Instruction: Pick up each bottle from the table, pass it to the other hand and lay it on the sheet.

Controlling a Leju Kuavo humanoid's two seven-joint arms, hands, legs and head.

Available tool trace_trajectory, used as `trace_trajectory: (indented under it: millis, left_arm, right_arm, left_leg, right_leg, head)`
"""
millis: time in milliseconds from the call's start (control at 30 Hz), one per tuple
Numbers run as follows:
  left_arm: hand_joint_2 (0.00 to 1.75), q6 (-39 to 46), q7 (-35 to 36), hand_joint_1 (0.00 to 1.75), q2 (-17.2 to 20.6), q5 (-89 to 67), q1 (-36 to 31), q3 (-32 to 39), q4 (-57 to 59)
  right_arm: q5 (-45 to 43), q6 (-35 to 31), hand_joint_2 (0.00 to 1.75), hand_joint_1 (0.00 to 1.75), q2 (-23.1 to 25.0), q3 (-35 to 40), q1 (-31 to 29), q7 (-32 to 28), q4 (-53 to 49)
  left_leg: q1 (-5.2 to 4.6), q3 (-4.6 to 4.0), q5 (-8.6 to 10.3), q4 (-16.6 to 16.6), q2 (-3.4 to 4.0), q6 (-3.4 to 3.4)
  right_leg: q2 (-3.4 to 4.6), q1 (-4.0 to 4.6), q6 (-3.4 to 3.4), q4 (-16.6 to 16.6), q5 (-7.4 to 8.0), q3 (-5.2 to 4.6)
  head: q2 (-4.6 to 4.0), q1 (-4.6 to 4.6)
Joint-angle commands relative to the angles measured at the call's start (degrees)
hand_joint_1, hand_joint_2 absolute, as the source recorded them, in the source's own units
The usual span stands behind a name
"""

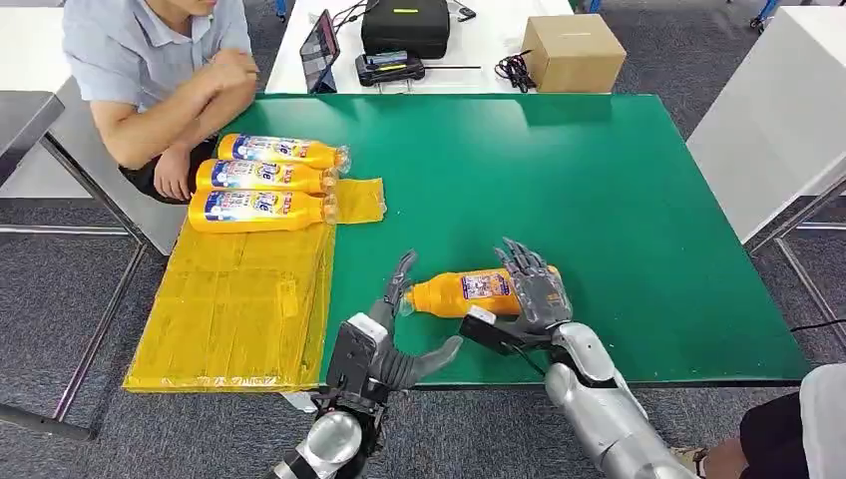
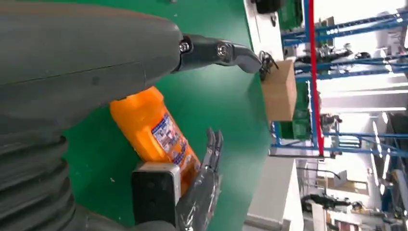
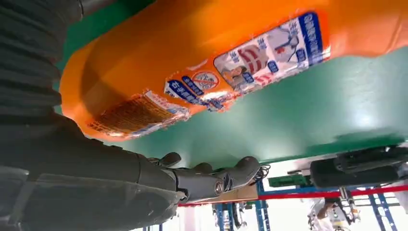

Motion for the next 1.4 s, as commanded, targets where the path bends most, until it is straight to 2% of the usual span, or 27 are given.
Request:
trace_trajectory:
  millis: [33,300,633,1000,1167,1400]
  left_arm:
    - [1.75,-1.22,1.39,0.00,2.30,-0.47,-2.20,-2.34,2.68]
    - [1.75,-1.24,2.39,0.00,2.43,-1.07,-1.49,-1.54,2.32]
    - [1.75,-1.28,2.61,0.00,2.37,-0.41,-1.22,-1.12,2.87]
    - [1.75,-0.94,2.36,0.00,2.24,-0.53,-1.32,-0.93,3.26]
    - [1.75,-0.83,2.24,0.00,2.24,-0.93,-1.39,-0.96,3.38]
    - [1.75,-0.77,2.36,0.00,2.35,-1.41,-1.24,-1.05,3.32]
  right_arm:
    - [-0.09,1.14,1.75,0.00,-1.05,4.12,-1.51,0.52,0.86]
    - [10.65,-2.61,1.75,0.00,-2.90,8.44,-4.29,8.89,3.88]
    - [13.94,-3.78,1.75,0.00,-2.55,9.88,-5.68,11.25,5.89]
    - [12.98,-2.52,1.75,0.00,-1.82,9.63,-5.97,10.82,6.85]
    - [7.71,1.34,1.75,0.00,-1.35,8.15,-5.25,7.91,7.79]
    - [5.07,3.69,1.75,0.00,-2.05,7.39,-4.39,7.12,8.21]
  left_leg:
    - [0.04,0.14,-0.04,-0.03,0.07,-0.09]
    - [0.05,0.17,-0.06,-0.02,0.09,-0.10]
    - [0.03,0.15,-0.06,-0.03,0.12,-0.09]
    - [0.07,0.26,-0.12,-0.01,0.18,-0.13]
    - [0.05,0.15,-0.05,-0.04,0.08,-0.09]
    - [0.10,0.28,-0.10,-0.02,0.08,-0.14]
  right_leg:
    - [0.04,0.05,-0.10,-0.05,-0.02,0.14]
    - [0.06,0.06,-0.12,-0.04,-0.03,0.17]
    - [0.09,0.04,-0.11,-0.03,-0.02,0.14]
    - [0.14,0.08,-0.15,-0.04,-0.05,0.24]
    - [0.06,0.05,-0.11,-0.05,-0.02,0.15]
    - [0.04,0.11,-0.17,-0.07,-0.06,0.29]
  head:
    - [0.00,0.00]
    - [0.00,0.00]
    - [0.00,0.00]
    - [0.00,0.02]
    - [0.00,0.00]
    - [0.00,0.00]
